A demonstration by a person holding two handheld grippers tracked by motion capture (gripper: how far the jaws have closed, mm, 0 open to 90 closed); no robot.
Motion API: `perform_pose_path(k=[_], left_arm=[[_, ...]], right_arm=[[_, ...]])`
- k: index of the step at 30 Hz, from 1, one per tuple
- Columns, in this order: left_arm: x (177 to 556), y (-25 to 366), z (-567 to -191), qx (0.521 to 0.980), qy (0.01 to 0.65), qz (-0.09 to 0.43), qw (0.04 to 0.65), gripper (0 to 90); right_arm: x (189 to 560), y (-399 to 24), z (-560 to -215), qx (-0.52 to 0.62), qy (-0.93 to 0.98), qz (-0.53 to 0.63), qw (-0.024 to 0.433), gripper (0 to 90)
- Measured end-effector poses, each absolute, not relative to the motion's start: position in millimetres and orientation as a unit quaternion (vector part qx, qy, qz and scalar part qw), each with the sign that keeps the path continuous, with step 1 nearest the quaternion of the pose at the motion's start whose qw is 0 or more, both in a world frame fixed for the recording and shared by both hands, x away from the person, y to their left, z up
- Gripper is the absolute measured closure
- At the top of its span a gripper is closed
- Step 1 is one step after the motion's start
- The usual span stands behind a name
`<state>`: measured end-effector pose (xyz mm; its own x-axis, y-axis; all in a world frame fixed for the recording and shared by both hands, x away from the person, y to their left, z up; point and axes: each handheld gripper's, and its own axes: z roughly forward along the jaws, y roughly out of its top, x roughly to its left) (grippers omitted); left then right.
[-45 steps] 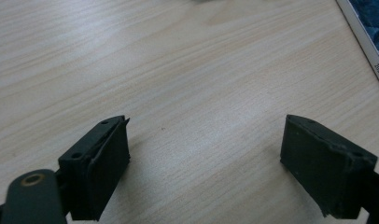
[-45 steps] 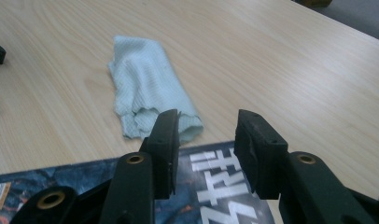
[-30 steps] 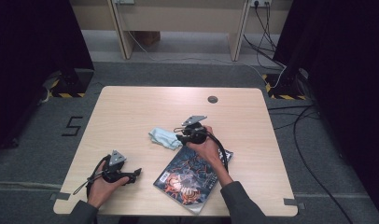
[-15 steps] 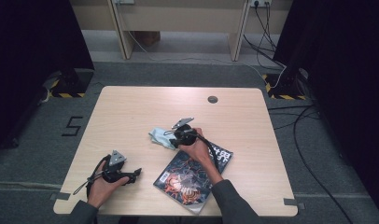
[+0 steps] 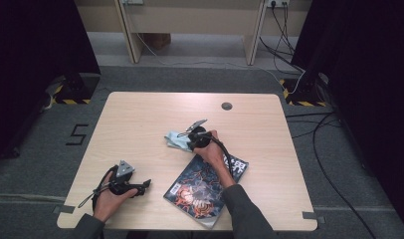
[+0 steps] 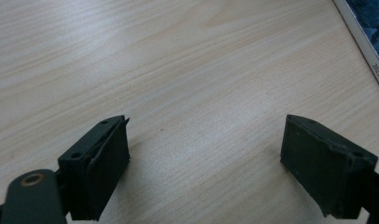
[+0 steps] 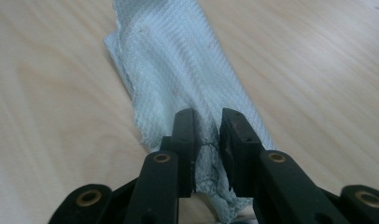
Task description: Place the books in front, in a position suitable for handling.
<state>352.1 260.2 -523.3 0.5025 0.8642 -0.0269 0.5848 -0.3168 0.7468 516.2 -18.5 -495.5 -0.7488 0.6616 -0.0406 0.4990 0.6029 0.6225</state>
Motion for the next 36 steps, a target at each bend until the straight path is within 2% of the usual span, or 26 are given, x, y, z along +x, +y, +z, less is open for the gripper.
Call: perform_pose_path(k=[7, 17, 28, 36], left_arm=[[352.1, 260.4, -523.4, 0.788, 0.459, 0.193, 0.362, 14.3], [352.1, 260.5, -523.3, 0.789, 0.458, 0.193, 0.362, 14.3], [352.4, 260.2, -523.5, 0.788, 0.458, 0.193, 0.363, 14.3], [352.4, 260.4, -523.6, 0.788, 0.458, 0.193, 0.364, 14.3]], right_arm=[[533.4, -33.3, -493.3, 0.348, 0.879, 0.289, 0.152, 81.1], [549.4, -78.0, -484.5, 0.402, 0.856, 0.277, 0.170, 82.9], [535.2, -132.2, -471.8, 0.416, 0.843, 0.286, 0.187, 83.1], [502.6, -178.5, -458.2, 0.411, 0.834, 0.317, 0.189, 83.1]])
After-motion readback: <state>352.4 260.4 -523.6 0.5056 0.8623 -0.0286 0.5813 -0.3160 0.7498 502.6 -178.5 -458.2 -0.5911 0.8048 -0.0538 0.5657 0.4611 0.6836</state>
